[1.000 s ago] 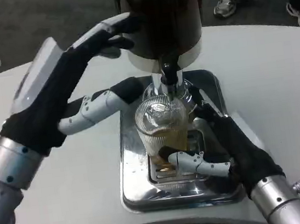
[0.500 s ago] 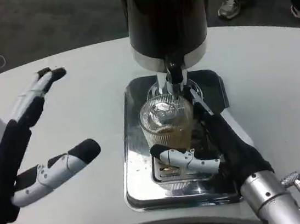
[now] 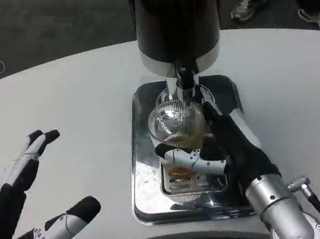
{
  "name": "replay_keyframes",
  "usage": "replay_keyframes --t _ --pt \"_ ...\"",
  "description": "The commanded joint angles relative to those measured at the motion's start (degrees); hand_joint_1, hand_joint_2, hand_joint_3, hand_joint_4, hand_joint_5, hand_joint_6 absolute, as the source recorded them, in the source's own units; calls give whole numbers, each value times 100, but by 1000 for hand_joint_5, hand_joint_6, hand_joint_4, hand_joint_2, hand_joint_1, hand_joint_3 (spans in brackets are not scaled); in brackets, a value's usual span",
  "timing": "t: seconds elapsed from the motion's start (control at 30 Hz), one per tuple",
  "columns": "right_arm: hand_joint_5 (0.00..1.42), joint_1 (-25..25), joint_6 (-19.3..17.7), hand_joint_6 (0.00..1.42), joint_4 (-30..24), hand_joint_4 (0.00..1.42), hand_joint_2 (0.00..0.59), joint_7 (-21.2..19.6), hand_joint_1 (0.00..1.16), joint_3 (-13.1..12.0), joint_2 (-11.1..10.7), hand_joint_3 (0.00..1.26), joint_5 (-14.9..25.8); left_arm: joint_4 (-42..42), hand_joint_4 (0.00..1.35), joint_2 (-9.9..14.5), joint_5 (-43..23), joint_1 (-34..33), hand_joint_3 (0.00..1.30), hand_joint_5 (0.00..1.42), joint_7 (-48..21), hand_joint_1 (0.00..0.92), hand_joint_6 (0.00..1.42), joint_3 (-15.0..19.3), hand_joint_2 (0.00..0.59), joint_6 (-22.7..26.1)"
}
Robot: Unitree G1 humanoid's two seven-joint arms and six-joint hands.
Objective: Grasp the cup under the faucet to collect the drink, then remove the cup.
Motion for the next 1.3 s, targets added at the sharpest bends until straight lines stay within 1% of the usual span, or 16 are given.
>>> replay_keyframes --t 0.03,0.47,0.67,0.83,0.9,1.1,1.3 --pt "86 -145 -235 108 245 0 207 -259 792 -2 116 0 -22 -95 0 14 45 134 115 83 -84 0 207 -68 86 118" --pt "97 -226 -441 101 638 0 201 -709 812 58 192 0 -224 0 23 147 46 58 139 110 -228 0 224 -185 84 267" --pt "129 -282 -491 125 808 9 206 -877 815 77 259 0 -268 18 39 180 45 23 148 121 -295 0 226 -213 84 353" --pt "165 -343 -473 152 925 50 209 -1101 816 119 363 0 -315 0 45 214 31 5 149 122 -346 0 227 -192 84 435" --pt "204 -359 -454 169 948 87 212 -1196 823 143 410 0 -343 -3 48 221 27 0 150 123 -362 0 227 -191 84 459" --pt "272 -400 -407 220 1026 166 206 -1423 848 232 539 83 -473 17 51 241 16 -17 153 124 -402 0 227 -180 84 512" --pt "320 -407 -400 253 1088 227 209 -1507 857 317 619 130 -578 49 61 267 -5 1 169 134 -402 0 227 -128 84 520"
